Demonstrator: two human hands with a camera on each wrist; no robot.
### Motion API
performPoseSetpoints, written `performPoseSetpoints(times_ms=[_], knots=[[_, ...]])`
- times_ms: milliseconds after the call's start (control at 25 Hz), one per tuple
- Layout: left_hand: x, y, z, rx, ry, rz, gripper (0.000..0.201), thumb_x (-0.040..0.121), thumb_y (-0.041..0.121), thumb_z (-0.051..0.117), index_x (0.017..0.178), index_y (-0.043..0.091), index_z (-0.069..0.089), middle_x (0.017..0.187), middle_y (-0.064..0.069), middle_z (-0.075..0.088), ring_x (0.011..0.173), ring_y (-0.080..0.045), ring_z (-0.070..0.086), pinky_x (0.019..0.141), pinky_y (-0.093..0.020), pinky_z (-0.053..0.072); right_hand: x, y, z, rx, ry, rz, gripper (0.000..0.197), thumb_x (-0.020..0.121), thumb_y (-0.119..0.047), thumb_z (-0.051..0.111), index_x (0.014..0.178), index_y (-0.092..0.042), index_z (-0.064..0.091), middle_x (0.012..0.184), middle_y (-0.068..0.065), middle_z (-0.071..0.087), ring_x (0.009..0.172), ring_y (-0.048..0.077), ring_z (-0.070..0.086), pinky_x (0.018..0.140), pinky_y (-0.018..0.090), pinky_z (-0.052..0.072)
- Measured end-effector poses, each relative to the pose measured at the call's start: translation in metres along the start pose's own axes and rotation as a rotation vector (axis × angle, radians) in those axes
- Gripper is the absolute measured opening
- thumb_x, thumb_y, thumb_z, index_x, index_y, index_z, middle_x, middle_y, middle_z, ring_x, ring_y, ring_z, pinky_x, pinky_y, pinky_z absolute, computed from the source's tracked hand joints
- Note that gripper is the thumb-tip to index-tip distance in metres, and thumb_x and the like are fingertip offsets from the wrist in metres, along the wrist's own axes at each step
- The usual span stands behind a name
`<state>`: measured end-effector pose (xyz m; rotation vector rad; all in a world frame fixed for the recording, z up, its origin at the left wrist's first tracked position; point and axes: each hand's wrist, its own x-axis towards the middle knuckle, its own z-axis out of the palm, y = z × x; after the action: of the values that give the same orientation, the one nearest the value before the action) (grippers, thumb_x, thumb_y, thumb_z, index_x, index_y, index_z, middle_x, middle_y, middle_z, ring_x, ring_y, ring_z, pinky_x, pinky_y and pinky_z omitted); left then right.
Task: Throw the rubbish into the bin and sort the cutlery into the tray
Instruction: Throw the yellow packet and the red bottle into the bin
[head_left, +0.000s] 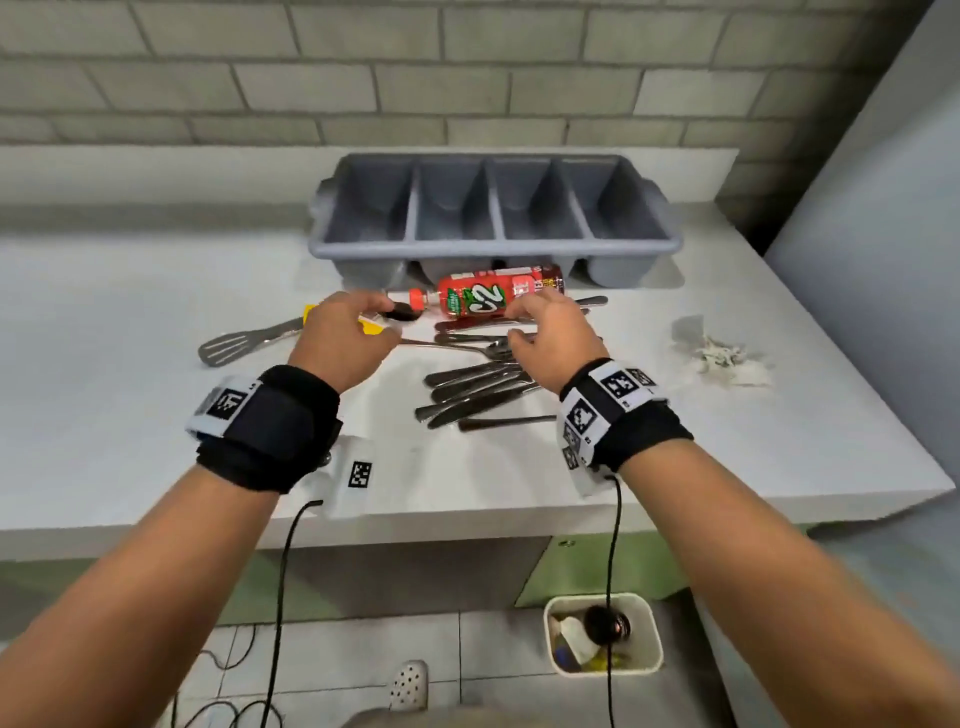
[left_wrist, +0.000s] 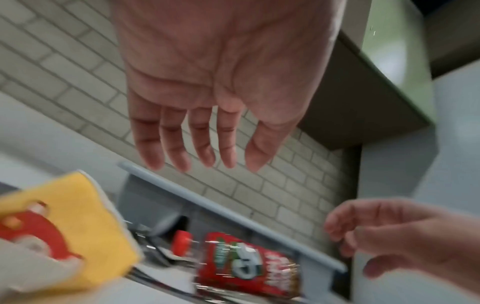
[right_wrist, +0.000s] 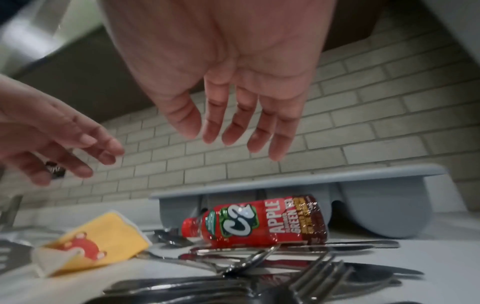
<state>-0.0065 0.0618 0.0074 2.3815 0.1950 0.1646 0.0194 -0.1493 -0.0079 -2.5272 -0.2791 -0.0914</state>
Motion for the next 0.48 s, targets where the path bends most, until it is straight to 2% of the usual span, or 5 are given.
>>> performPoseSetpoints(times_ms=[40, 120, 200, 360, 480], knots=[[0.011, -0.015, -0.006, 0.142, -0.007, -0.017, 0.038, 0.082, 0.018, 0.064, 0.119, 0.015, 0.062, 0.13, -0.014, 0.054, 0.115, -0.028, 0.055, 0.096, -0.028, 0.041, 0.015, -0.006, 0.008, -0.057, -0.029, 0.0, 0.032, 0.087, -0.014, 0.055, 0.119, -0.014, 0.057, 0.129, 0.009, 0.051, 0.124, 0.027, 0.044, 0.108, 0.04, 0.039], [0.031, -0.041, -0.012, 0.327, -0.053, -0.085, 0.053, 0.078, 0.026, 0.068, 0.128, 0.019, 0.053, 0.137, -0.017, 0.042, 0.125, -0.037, 0.044, 0.106, -0.04, 0.038, 0.042, -0.012, 0.02, -0.178, -0.053, -0.007, 0.04, 0.087, -0.012, 0.053, 0.127, -0.015, 0.052, 0.135, 0.008, 0.047, 0.128, 0.028, 0.039, 0.11, 0.041, 0.037], [0.048, -0.06, -0.017, 0.387, -0.132, -0.17, 0.069, 0.072, 0.036, 0.072, 0.134, 0.023, 0.045, 0.137, -0.017, 0.039, 0.122, -0.041, 0.045, 0.105, -0.045, 0.041, 0.068, -0.016, 0.03, -0.327, -0.106, 0.007, 0.051, 0.085, -0.009, 0.054, 0.134, -0.017, 0.044, 0.143, 0.007, 0.04, 0.133, 0.03, 0.033, 0.111, 0.044, 0.035], [0.068, -0.075, -0.02, 0.438, -0.337, -0.238, 0.089, 0.068, 0.047, 0.073, 0.142, 0.027, 0.027, 0.134, -0.019, 0.039, 0.119, -0.041, 0.051, 0.102, -0.045, 0.044, 0.102, -0.015, 0.044, -0.568, -0.248, 0.104, 0.074, 0.079, -0.002, 0.057, 0.143, -0.021, 0.026, 0.155, 0.005, 0.021, 0.144, 0.031, 0.014, 0.114, 0.055, 0.025], [0.079, -0.079, -0.019, 0.396, -0.368, -0.22, 0.096, 0.064, 0.047, 0.074, 0.143, 0.03, 0.022, 0.132, -0.016, 0.045, 0.119, -0.037, 0.052, 0.1, -0.045, 0.046, 0.111, -0.017, 0.052, -0.624, -0.265, 0.133, 0.081, 0.08, -0.001, 0.057, 0.147, -0.022, 0.017, 0.154, 0.008, 0.023, 0.143, 0.035, 0.015, 0.114, 0.058, 0.024]])
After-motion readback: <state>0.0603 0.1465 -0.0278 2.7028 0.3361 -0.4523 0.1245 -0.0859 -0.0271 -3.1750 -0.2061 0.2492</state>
